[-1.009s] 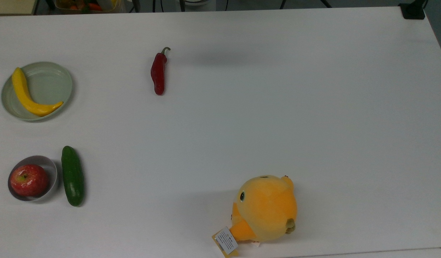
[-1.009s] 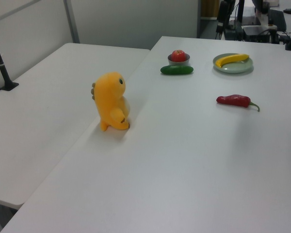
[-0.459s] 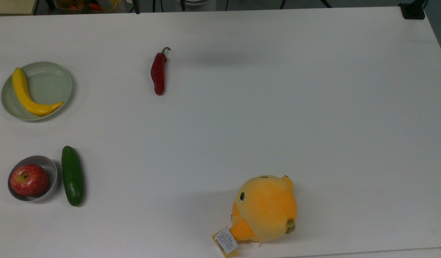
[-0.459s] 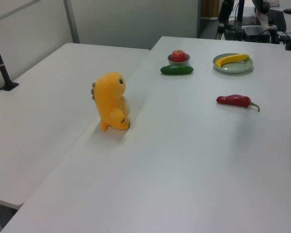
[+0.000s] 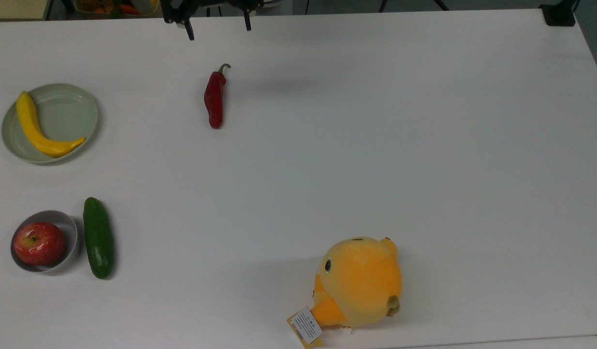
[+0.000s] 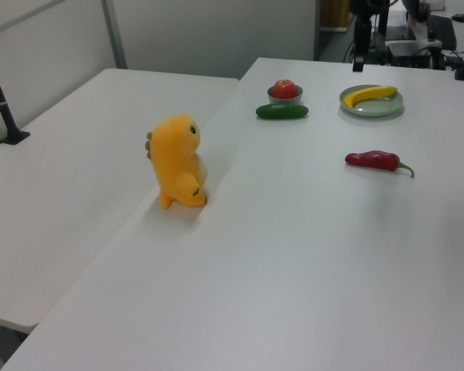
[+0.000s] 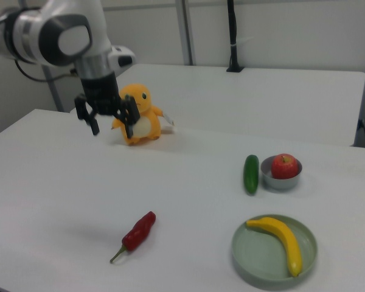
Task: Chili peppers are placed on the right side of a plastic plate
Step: 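Move the open gripper down over the red chili pepper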
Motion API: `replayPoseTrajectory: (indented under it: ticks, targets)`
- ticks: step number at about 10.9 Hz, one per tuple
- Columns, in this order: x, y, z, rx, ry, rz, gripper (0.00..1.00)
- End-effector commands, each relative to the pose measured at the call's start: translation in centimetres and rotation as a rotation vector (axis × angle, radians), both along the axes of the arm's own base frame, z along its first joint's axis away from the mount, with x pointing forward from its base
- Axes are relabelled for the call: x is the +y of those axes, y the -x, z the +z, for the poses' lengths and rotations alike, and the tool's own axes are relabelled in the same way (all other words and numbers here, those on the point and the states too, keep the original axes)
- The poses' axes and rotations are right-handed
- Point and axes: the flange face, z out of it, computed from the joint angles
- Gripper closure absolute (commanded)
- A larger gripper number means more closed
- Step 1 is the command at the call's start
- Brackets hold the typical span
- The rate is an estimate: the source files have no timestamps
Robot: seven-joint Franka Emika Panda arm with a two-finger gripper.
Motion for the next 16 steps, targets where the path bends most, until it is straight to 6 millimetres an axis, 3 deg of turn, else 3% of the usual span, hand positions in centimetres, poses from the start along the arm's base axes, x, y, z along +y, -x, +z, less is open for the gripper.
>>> replayPoseTrajectory:
  ticks: [1,4,12,16]
  targets:
    - [-0.1,0.7,-4.8,0.099,0.038,0.035,0.0]
    - [-0.4,0.7,-9.4,0.19,0.037,0.026,0.0]
    - [-2.3,4.3,-19.5,0.372,0.12,0.04,0.0]
    - [-4.4,5.6,-23.5,0.286,0.143,0.029,0.0]
